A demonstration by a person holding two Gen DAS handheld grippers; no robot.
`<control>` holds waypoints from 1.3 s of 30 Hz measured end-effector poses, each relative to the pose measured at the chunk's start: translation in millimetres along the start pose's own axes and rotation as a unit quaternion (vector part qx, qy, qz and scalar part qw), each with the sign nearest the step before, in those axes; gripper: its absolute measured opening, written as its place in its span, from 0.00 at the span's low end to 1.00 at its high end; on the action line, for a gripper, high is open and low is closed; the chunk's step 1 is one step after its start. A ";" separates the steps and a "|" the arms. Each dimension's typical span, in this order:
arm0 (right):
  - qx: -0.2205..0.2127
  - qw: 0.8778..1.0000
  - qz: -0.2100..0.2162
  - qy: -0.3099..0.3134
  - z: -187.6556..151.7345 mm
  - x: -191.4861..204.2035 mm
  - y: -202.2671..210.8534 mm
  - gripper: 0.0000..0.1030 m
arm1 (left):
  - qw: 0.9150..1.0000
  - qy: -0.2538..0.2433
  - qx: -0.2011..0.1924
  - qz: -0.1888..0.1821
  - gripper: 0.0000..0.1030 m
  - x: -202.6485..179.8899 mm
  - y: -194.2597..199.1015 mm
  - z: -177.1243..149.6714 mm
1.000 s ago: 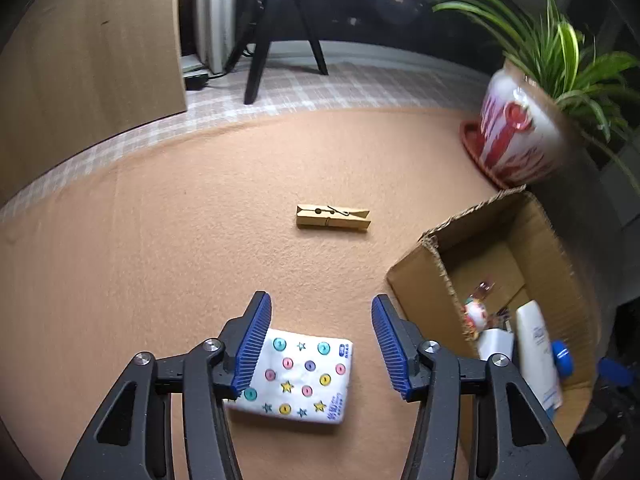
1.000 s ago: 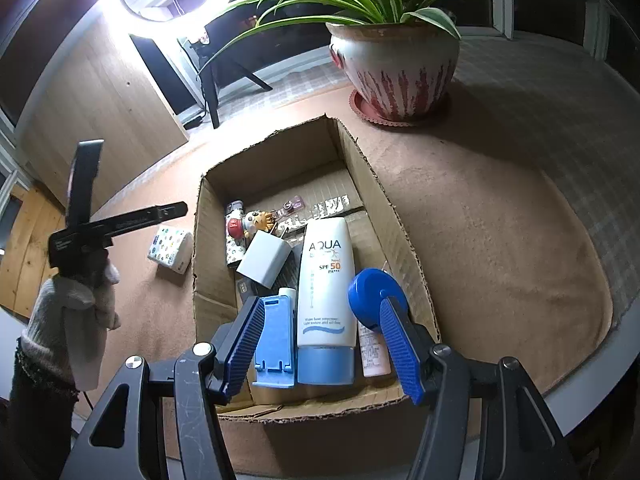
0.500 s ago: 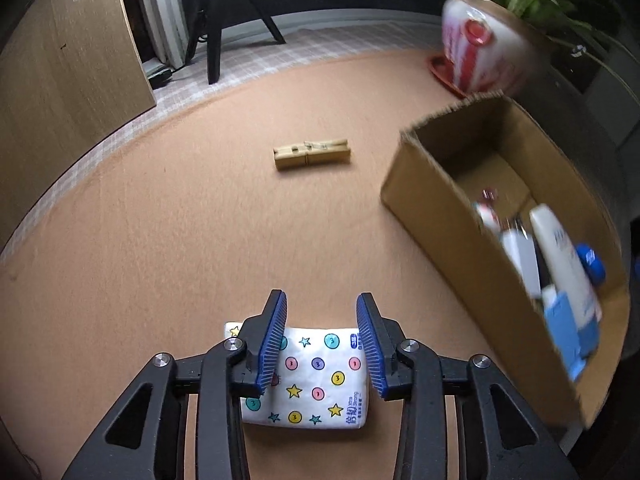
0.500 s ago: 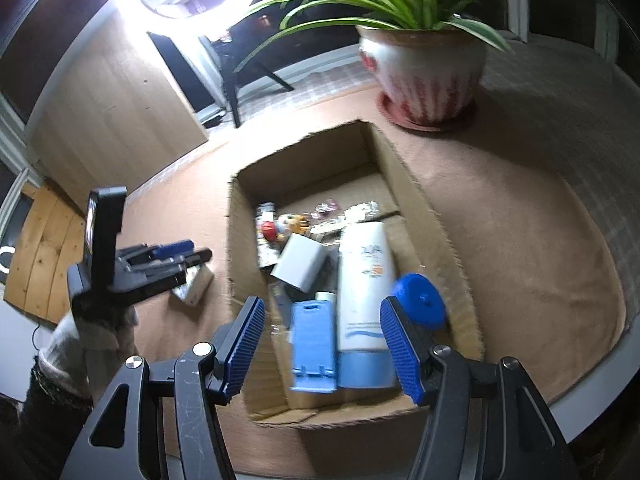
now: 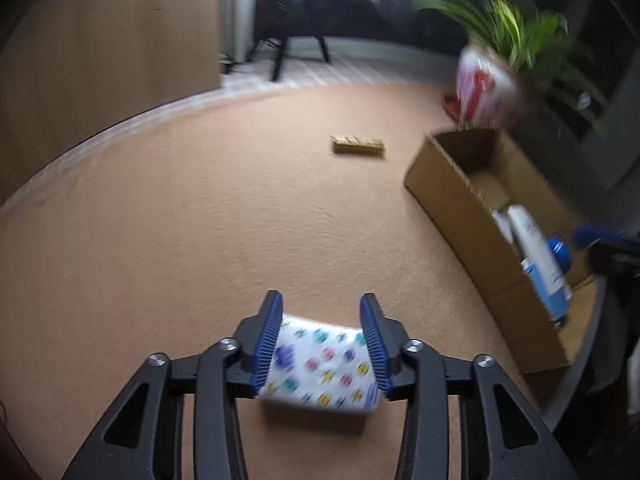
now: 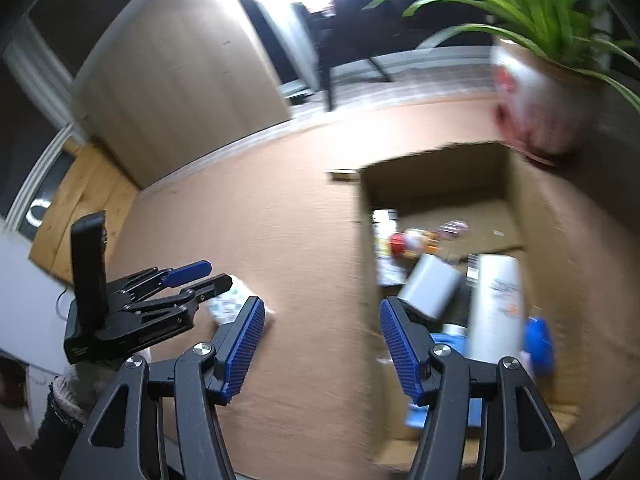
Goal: Organize objects
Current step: 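Close both tools on the white tissue pack, then carry the tissue pack with the right tool and drop it into the box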
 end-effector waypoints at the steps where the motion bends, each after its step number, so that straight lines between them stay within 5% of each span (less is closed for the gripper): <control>1: 0.006 1.000 0.006 0.003 2.4 5.1 -6.4 0.55 | 1.000 0.013 0.001 -0.003 0.46 8.2 5.4 -4.5; 8: 0.070 0.996 0.055 0.011 11.4 30.3 -69.3 0.55 | 0.995 0.078 0.043 -0.033 0.47 40.9 6.2 -46.7; 17: 0.134 0.988 0.073 0.004 15.9 42.0 -130.2 0.50 | 0.991 0.095 0.065 -0.068 0.47 28.3 -4.0 -69.4; 24: 0.160 0.982 0.097 -0.029 3.8 45.0 -146.3 0.38 | 0.990 0.098 0.065 -0.074 0.47 24.9 -8.3 -65.8; 39: 0.186 0.973 0.129 -0.045 -20.3 35.3 -148.6 0.35 | 0.992 0.092 0.063 -0.067 0.51 27.2 -9.3 -69.0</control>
Point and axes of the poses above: each gripper's, at about its wrist camera, not at the fingertips, and y roughly against the way its jaws point, x to its left, z to its top, the point moved 7 cm from there along -y, roughly the way its jaws point, and after that the axes turned 14 degrees about z, right-handed, at the moved point
